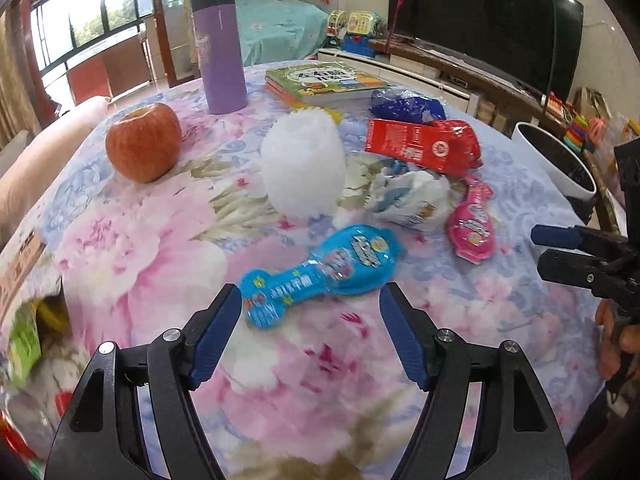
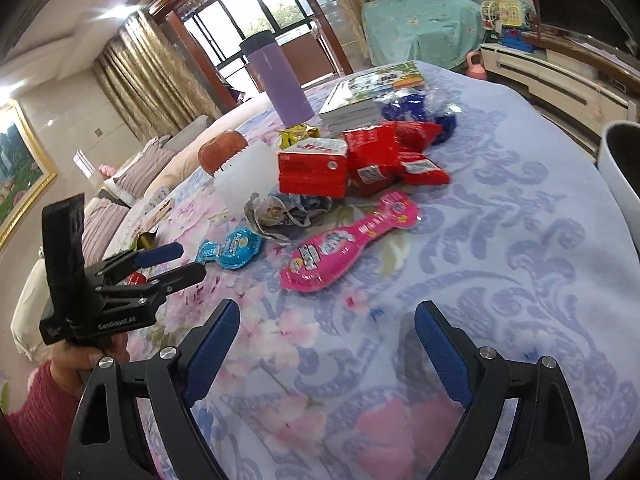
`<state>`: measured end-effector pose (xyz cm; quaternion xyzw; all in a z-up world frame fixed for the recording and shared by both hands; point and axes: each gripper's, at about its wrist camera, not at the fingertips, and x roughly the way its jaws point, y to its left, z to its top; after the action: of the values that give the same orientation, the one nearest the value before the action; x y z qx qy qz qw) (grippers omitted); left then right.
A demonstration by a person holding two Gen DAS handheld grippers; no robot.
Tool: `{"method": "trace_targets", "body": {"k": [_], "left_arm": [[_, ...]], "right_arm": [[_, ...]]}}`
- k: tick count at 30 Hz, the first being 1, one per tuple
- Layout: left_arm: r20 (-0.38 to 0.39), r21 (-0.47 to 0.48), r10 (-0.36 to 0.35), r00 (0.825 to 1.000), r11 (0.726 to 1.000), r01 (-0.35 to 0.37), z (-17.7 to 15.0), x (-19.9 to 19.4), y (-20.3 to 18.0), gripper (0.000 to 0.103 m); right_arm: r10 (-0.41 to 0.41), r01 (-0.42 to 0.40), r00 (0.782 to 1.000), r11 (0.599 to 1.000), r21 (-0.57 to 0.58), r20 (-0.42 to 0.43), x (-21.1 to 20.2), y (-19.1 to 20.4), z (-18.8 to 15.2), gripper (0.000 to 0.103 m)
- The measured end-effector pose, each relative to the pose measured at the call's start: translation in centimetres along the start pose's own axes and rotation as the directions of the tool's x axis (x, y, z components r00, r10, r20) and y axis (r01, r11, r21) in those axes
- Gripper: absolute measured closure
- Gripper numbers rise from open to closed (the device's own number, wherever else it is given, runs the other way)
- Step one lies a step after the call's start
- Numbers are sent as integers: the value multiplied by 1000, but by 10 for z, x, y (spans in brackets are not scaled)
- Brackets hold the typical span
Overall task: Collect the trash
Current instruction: 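Grasp the pink candy toy with the right tool while the left tool grasps the blue candy toy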
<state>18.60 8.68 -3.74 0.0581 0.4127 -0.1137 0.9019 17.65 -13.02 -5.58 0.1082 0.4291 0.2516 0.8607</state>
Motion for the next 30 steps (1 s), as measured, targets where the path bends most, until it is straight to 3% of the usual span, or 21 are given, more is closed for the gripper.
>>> {"method": "trace_targets", "body": {"k": [7, 12, 13, 15, 17, 19, 21, 23, 27, 30], "left_arm": [[-68, 154, -6, 998, 988, 17, 5, 24, -2, 30], [-83, 176, -19, 996, 984, 33, 4, 30, 0, 32], [-84, 177, -24, 996, 983, 39, 4, 30, 0, 39], [-84, 182, -40, 996, 982, 55, 3, 28, -5, 52], [-84, 201, -44, 996, 978, 60, 1, 25, -14, 67], [-84, 219, -29, 996, 975, 47, 1, 24, -24, 81], [-86, 218, -15, 996, 975, 33, 0, 22, -31, 87], [-91, 189, -25, 996, 981, 42, -1, 21, -34, 90], [-103, 120, -71, 992, 989, 83, -4, 16, -40, 101], [-97, 76, -111, 989, 990, 118, -7, 10, -49, 101]], "right_arm": [[-1, 0, 999, 1000, -20, -34, 24, 8, 9, 13], [-11, 10, 999, 1000, -25, -43, 35, 8, 16, 22], [-15, 14, 999, 999, -29, -44, 37, 8, 17, 25], [-27, 25, 999, 999, -40, -46, 40, 9, 19, 44], [-41, 39, 998, 998, -45, -48, 42, 8, 20, 55], [-32, 30, 998, 999, -37, -46, 40, 5, 19, 60], [-22, 21, 999, 999, -28, -40, 37, 2, 18, 77], [3, -3, 1000, 1000, -4, -30, 30, -4, 17, 82], [33, -33, 999, 999, 5, -22, 16, -10, 12, 87], [40, -40, 999, 999, 22, -10, 3, -19, 7, 88]]}}
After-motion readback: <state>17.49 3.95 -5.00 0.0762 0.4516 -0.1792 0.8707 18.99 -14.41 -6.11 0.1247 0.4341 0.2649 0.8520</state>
